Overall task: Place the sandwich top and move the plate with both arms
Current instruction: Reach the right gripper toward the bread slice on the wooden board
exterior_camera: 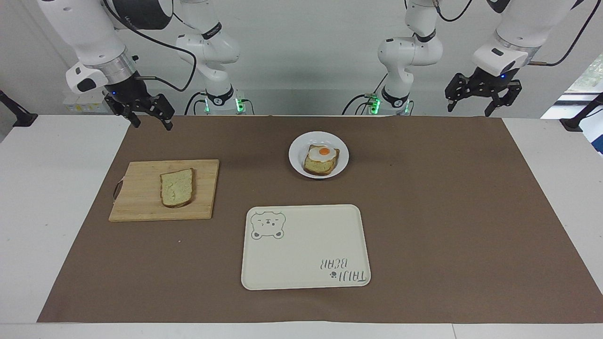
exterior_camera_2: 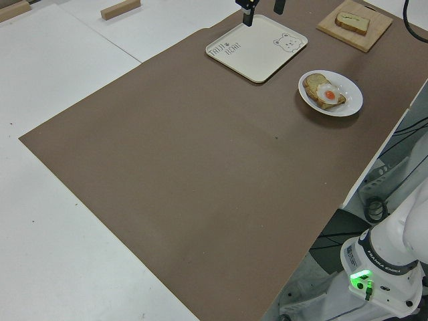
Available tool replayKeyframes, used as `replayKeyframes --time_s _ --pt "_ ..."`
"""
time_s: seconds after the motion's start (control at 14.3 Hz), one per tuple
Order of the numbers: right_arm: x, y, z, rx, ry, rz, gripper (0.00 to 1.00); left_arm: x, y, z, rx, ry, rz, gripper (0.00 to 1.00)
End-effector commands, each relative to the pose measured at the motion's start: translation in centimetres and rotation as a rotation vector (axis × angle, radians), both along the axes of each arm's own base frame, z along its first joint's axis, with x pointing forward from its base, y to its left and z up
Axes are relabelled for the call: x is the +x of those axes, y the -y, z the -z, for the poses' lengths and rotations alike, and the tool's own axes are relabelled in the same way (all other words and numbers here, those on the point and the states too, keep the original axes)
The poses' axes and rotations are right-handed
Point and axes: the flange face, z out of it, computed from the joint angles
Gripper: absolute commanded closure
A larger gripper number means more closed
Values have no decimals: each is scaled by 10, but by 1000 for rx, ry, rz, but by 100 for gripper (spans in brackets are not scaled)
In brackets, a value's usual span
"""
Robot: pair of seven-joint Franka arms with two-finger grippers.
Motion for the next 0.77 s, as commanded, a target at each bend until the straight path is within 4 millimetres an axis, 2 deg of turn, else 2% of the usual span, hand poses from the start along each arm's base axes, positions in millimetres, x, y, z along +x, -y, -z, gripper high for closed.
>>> replayKeyframes --time_s 0.0,0.49,0.7 --pt "-7 2 10 1 -3 11 0 -7 -1 -1 1 -2 -10 0" --pt "-6 39 106 1 -19 -82 0 -7 -2 -1 -1 -2 -11 0" --pt "1 68 158 9 -32 -160 0 -7 -2 -1 1 -1 -10 0"
